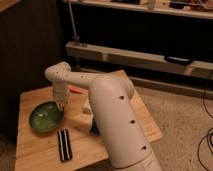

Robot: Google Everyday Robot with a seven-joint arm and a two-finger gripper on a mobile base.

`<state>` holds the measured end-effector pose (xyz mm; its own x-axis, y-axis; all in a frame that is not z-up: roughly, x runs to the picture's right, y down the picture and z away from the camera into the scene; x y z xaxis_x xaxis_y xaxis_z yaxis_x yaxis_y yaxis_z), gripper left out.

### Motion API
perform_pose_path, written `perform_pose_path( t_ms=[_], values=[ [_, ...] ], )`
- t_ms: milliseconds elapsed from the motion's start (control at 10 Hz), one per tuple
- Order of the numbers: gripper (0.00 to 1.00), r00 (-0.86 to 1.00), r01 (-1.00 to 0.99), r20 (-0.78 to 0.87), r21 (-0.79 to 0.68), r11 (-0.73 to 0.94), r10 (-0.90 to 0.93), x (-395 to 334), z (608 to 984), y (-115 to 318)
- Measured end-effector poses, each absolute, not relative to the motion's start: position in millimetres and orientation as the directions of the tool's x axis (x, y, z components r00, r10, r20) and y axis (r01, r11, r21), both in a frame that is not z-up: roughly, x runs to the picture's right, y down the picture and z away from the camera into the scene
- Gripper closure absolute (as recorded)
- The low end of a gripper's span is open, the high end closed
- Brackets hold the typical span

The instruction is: Drag the ceramic bowl in a circle

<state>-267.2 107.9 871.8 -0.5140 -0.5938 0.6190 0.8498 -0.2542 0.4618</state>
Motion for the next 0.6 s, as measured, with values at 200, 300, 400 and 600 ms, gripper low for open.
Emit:
perform_pose_path(
  t_ms=[200, 300, 400, 600],
  values=[
    [1.0, -0.495, 0.861, 0.605, 0.438, -0.259, -0.623, -265.9, 864.9, 94.7],
    [1.0, -0.468, 0.876, 0.61, 0.412, -0.249, -0.639, -258.4, 867.9, 86.9],
    [1.0, -0.436, 0.894, 0.616, 0.383, -0.233, -0.656, -248.6, 873.7, 78.1],
    [1.0, -0.345, 0.936, 0.652, 0.296, -0.192, -0.675, -207.4, 893.0, 64.6]
  ],
)
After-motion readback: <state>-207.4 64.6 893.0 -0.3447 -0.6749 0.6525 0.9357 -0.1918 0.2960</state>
